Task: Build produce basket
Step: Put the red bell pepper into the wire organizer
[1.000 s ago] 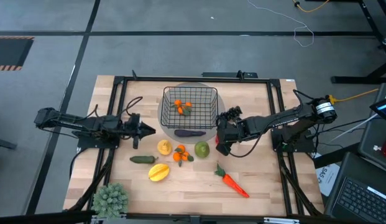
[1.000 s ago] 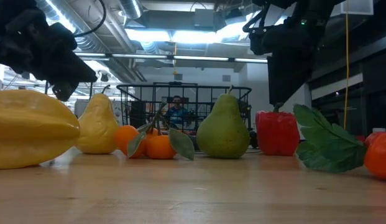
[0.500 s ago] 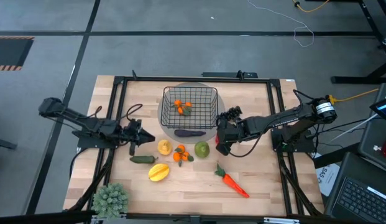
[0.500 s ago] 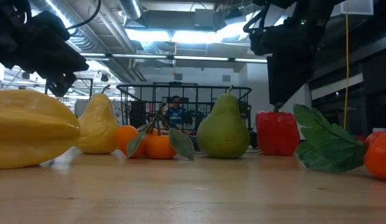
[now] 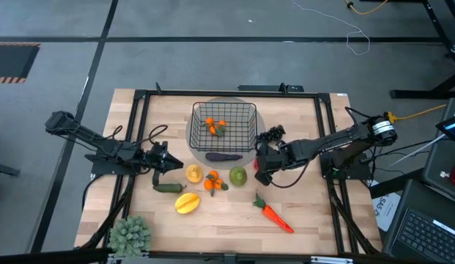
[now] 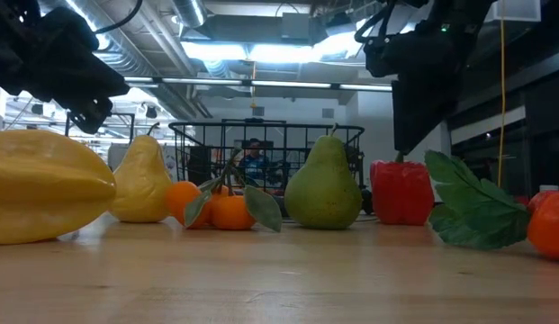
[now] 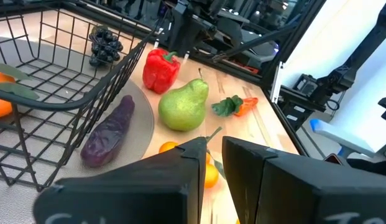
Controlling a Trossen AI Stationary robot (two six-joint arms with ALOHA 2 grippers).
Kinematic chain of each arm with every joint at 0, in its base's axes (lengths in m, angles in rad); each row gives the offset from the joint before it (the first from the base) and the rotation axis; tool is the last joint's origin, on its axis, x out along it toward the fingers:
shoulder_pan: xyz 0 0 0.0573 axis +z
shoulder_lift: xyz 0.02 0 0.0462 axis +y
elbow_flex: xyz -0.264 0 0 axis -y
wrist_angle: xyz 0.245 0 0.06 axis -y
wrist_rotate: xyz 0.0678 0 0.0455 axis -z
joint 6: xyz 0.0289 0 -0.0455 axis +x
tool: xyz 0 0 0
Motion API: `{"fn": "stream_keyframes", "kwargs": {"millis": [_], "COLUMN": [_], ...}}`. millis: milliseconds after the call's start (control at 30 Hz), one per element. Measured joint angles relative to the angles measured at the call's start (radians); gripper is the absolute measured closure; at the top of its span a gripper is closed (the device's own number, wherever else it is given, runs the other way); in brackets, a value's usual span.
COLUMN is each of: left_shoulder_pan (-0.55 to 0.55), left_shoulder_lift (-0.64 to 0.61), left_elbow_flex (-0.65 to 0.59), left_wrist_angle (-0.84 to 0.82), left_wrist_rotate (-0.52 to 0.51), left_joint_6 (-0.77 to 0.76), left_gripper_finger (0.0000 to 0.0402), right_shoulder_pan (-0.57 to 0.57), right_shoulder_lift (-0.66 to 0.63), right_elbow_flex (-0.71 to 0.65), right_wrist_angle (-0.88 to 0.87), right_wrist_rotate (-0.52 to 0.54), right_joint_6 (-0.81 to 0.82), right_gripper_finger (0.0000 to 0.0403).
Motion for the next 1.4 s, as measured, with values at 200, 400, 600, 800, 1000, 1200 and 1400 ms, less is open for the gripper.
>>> {"fn": "stream_keyframes", "kwargs": {"millis": [200, 400, 600, 800, 1000, 1200, 1400], "left_shoulder_pan": [0.0, 0.0, 0.0, 0.0, 0.0, 0.0, 0.0], "left_shoulder_lift": [0.0, 0.0, 0.0, 0.0, 0.0, 0.0, 0.0], "left_elbow_flex": [0.0, 0.0, 0.0, 0.0, 0.0, 0.0, 0.0], "left_wrist_angle": [-0.001, -0.001, -0.001, -0.002, -0.002, -0.002, -0.002], "left_wrist_rotate": [0.0, 0.0, 0.0, 0.001, 0.001, -0.024, -0.064], "left_joint_6": [0.0, 0.0, 0.001, 0.001, 0.001, 0.001, 0.001], "left_gripper_finger": [0.036, 0.036, 0.036, 0.036, 0.036, 0.036, 0.036], "right_shoulder_pan": [-0.006, -0.005, 0.007, 0.048, 0.104, 0.139, 0.144], "right_shoulder_lift": [0.049, 0.072, 0.076, 0.077, 0.077, 0.077, 0.076], "right_elbow_flex": [0.0, 0.002, 0.018, 0.061, 0.144, 0.252, 0.362], "right_wrist_angle": [0.001, 0.005, -0.002, -0.008, -0.007, -0.006, 0.02], "right_wrist_rotate": [0.0, 0.033, 0.044, 0.032, 0.038, 0.039, 0.113], "right_joint_6": [0.0, 0.022, -0.005, -0.068, -0.131, -0.222, -0.389], "right_gripper_finger": [0.034, 0.0357, 0.0392, 0.0397, 0.0398, 0.0398, 0.0398]}}
